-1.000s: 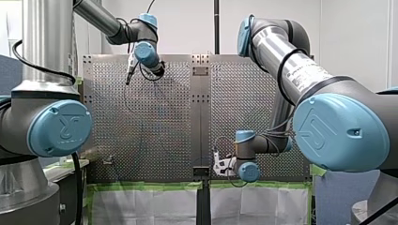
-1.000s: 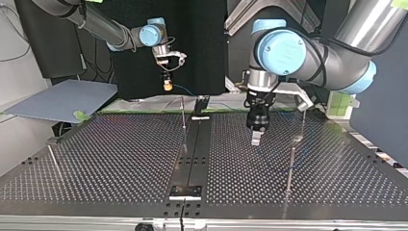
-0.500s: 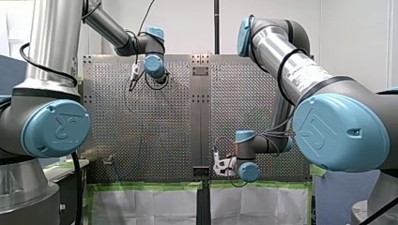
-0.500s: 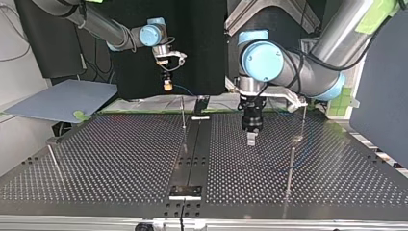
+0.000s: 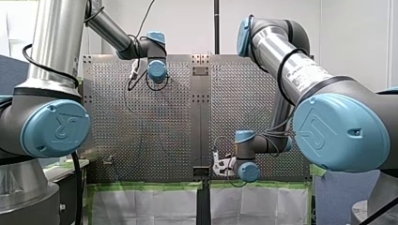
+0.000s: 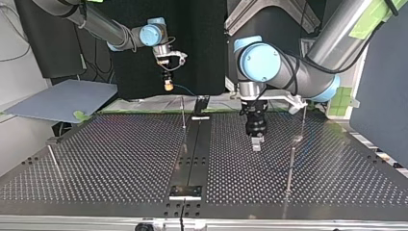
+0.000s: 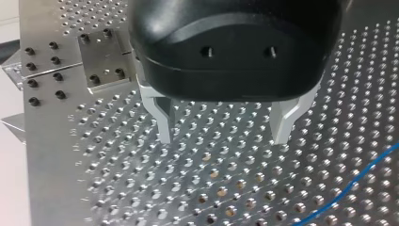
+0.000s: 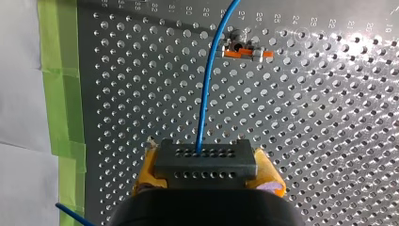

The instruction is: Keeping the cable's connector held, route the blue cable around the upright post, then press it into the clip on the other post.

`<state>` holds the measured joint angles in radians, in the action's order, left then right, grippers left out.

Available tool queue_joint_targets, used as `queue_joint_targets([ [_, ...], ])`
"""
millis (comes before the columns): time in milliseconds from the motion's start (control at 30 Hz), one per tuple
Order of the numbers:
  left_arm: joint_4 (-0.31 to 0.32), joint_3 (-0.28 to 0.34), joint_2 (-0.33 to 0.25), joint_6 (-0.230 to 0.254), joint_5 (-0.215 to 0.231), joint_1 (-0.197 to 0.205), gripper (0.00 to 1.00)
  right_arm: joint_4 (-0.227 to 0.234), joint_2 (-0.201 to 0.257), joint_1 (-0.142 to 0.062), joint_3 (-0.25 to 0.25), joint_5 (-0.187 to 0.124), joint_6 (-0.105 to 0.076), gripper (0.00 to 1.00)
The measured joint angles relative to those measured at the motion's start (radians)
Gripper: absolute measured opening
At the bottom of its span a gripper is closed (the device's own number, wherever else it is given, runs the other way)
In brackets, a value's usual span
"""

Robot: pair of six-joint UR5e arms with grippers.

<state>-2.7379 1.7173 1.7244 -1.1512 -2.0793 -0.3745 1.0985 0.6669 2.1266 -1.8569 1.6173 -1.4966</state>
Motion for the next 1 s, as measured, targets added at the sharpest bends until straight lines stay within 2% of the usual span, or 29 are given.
queue_joint_targets([
  [200, 0.05, 0.0, 0.002, 0.05, 0.016, -0.001, 1.0, 0.0, 0.0, 0.001, 0.0, 0.0, -0.002, 0.0],
  [400, 0.1, 0.0, 0.029, 0.1, 0.019, -0.005, 1.0, 0.0, 0.0, 0.002, 0.0, 0.0, -0.002, 0.0],
  [733, 0.182, 0.0, 0.101, 0.178, -0.005, -0.004, 1.0, 0.0, 0.0, 0.002, 0.0, 0.0, -0.002, 0.0],
  [1000, 0.244, 0.0, 0.144, 0.199, -0.036, -0.003, 1.0, 0.0, 0.0, 0.002, 0.0, 0.0, -0.002, 0.0],
])
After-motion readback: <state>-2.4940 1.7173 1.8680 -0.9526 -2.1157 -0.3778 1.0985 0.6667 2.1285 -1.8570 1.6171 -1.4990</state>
